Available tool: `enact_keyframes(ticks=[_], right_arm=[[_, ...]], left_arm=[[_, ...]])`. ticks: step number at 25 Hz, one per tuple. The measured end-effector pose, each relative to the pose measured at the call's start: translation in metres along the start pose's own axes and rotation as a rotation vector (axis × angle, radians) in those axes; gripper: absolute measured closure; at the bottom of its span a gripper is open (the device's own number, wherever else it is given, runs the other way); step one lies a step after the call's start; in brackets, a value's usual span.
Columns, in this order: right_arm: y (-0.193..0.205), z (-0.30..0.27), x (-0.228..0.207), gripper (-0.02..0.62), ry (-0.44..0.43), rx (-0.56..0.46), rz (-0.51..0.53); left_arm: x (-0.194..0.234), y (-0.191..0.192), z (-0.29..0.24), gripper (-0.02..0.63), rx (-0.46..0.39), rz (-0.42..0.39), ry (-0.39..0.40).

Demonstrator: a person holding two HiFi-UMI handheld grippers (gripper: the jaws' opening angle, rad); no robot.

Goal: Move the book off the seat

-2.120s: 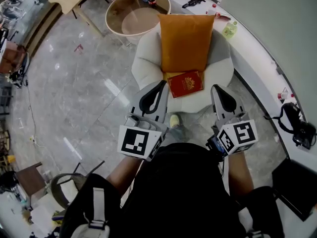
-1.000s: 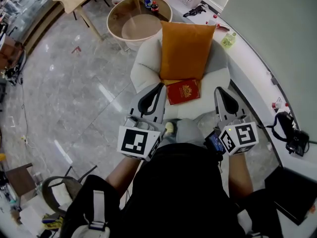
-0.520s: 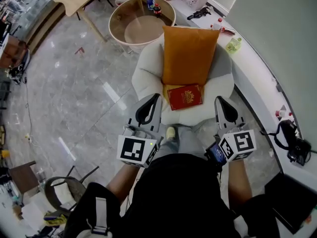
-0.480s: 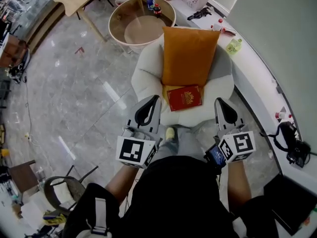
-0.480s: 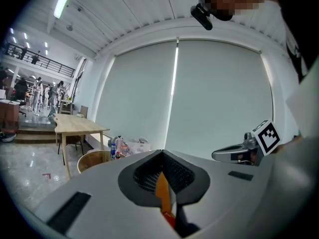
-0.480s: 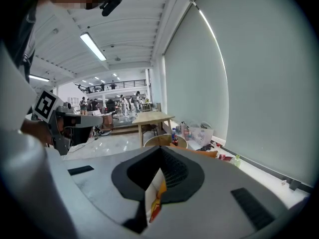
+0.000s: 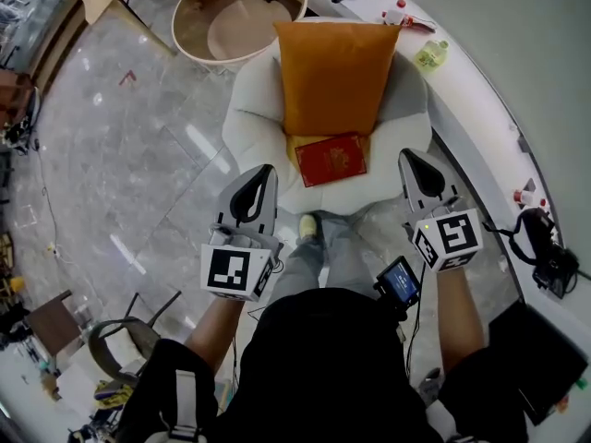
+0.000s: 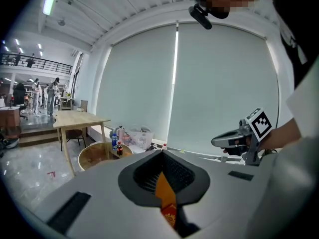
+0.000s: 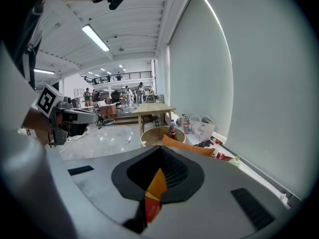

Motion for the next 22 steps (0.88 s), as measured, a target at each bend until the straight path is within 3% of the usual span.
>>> enact_keyframes(ticks=[7, 15, 22], right_arm=[[0.084, -0.024, -0.043, 0.584, -0.068, 0.124, -0.044], [0.212, -0.067, -0.079, 0.584, -0.123, 0.249, -0.163], [0.334, -0.121, -0.091, 0.584, -0.159, 0.375, -0.219]], left_arm=[[-0.008, 0.047, -0.044, 0.595, 0.048, 0.021, -0.026], [-0.007, 0.157, -0.088, 0.595, 0.196, 0.027, 0.013], [-0.001, 0.247, -0.119, 0.595, 0.269, 0.055, -0.016]])
Point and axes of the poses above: the fingertips, and each gripper's own axes: z backward along the fingers, x to its left, y out of its underside, the point moved 10 cm from there along z, backward along the fingers, and after that the axes turned 13 degrees about -x, right-handed, at the moved point
